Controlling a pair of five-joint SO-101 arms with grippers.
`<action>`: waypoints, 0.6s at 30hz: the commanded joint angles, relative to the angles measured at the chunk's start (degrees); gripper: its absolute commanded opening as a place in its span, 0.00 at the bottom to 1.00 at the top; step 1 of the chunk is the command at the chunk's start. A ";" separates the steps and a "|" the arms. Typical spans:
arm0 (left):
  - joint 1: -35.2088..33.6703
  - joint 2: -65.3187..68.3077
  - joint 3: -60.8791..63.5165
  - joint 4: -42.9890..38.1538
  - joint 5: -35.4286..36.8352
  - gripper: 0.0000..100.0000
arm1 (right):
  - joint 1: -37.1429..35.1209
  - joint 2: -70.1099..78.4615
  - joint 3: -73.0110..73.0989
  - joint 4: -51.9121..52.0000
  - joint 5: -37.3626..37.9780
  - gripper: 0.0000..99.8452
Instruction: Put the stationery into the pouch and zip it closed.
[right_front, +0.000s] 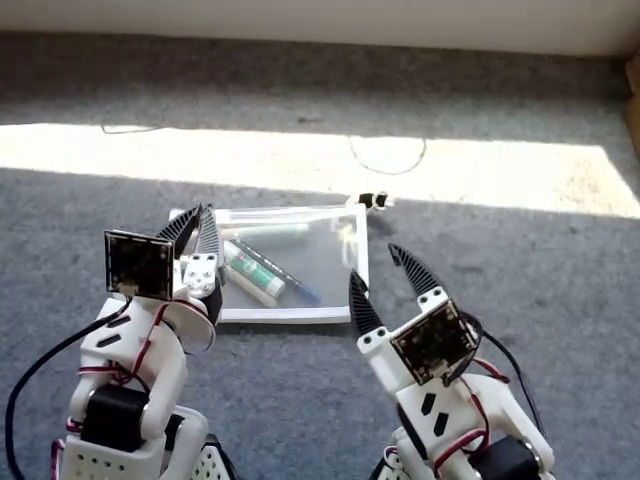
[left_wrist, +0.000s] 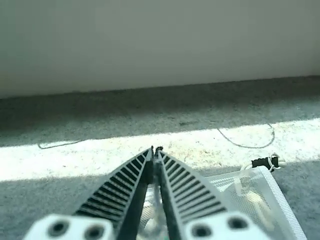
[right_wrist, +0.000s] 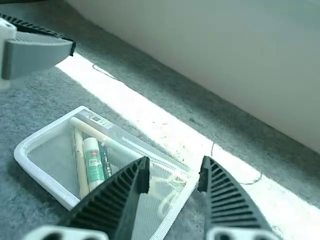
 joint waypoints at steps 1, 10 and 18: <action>-1.71 -0.75 -0.31 -0.09 0.70 0.00 | -0.31 -0.13 3.38 -6.46 0.44 0.12; -1.80 -0.75 6.02 -6.15 0.62 0.01 | 3.56 -0.13 7.43 -13.32 0.35 0.01; -3.38 -0.75 11.38 -17.41 0.44 0.01 | 14.90 -0.13 8.13 -18.86 -11.25 0.01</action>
